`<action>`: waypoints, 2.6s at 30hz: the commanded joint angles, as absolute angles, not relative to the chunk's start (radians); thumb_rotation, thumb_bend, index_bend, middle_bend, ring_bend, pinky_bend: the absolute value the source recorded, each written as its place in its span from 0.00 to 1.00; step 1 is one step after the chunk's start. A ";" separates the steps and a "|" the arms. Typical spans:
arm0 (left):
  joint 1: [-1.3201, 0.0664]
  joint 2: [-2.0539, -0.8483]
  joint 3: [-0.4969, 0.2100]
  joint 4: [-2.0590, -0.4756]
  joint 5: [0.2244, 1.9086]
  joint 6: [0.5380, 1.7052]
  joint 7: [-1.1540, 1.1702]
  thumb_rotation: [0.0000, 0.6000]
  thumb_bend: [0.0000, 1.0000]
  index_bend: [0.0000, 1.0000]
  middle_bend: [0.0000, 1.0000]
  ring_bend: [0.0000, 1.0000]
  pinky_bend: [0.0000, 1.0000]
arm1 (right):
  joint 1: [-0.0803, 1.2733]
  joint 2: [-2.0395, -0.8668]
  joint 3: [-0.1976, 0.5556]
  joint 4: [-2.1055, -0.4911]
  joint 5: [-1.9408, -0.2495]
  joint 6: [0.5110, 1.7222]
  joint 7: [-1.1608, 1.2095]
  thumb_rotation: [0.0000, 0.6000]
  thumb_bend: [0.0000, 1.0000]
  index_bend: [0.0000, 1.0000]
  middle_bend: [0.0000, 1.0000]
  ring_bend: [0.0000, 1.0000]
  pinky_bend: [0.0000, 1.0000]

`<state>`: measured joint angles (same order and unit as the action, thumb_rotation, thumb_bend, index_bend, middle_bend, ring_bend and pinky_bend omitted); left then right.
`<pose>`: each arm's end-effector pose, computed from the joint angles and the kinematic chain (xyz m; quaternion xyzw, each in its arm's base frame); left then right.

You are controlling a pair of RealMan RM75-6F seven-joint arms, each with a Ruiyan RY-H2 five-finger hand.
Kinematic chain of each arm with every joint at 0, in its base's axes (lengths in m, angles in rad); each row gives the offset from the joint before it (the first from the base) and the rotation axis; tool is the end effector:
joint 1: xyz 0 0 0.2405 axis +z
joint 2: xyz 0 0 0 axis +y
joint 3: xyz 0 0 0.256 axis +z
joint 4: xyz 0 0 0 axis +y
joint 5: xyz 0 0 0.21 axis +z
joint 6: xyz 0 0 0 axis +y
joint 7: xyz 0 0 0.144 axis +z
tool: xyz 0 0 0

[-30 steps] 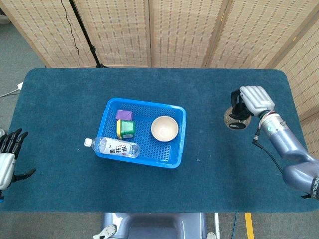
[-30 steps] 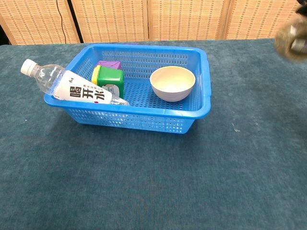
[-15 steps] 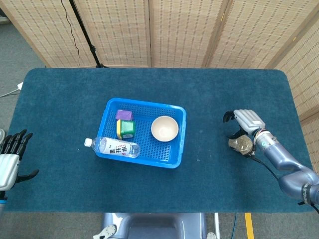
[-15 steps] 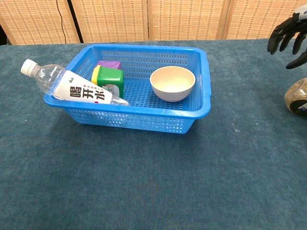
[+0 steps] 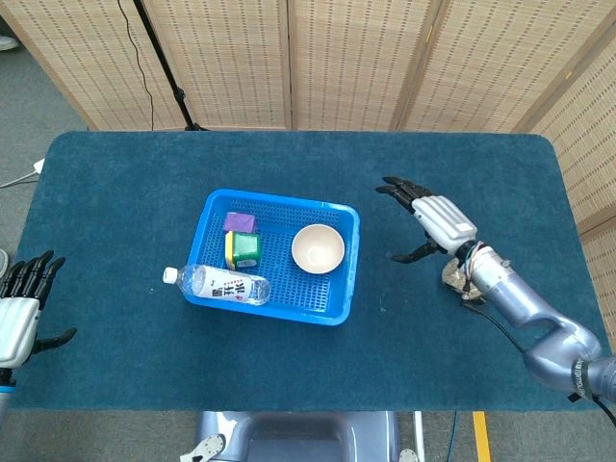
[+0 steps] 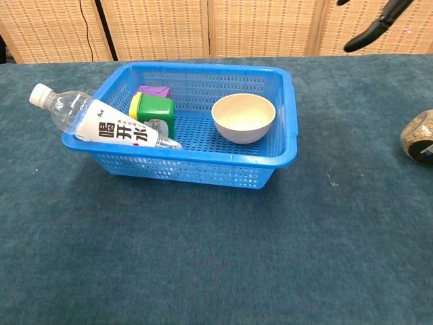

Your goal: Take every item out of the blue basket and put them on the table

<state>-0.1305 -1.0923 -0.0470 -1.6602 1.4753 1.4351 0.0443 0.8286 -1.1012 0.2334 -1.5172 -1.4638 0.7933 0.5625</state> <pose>-0.3011 0.1935 0.1574 -0.6114 -0.3877 -0.3769 0.5779 -0.1300 -0.3947 0.1210 0.7074 -0.4504 0.4646 0.2843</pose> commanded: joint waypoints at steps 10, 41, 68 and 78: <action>-0.134 -1.092 -0.059 -1.645 1.447 1.424 0.026 1.00 0.04 0.00 0.00 0.00 0.00 | 0.971 -1.357 0.242 -1.491 -1.384 0.688 0.317 1.00 0.05 0.15 0.09 0.00 0.13; -0.145 -1.093 -0.069 -1.618 1.415 1.394 -0.011 1.00 0.04 0.00 0.00 0.00 0.00 | 0.973 -1.777 0.155 -0.968 -1.327 0.826 0.063 1.00 0.30 0.61 0.62 0.57 0.46; -0.124 -1.084 -0.036 -1.637 1.496 1.445 -0.020 1.00 0.04 0.00 0.00 0.00 0.00 | 0.848 -1.372 0.284 -1.215 -1.245 0.976 0.096 1.00 0.34 0.59 0.61 0.55 0.47; -0.131 -1.092 -0.034 -1.643 1.495 1.432 0.000 1.00 0.04 0.00 0.00 0.00 0.00 | 0.867 -1.282 0.161 -1.264 -1.325 0.747 0.175 1.00 0.00 0.00 0.00 0.00 0.00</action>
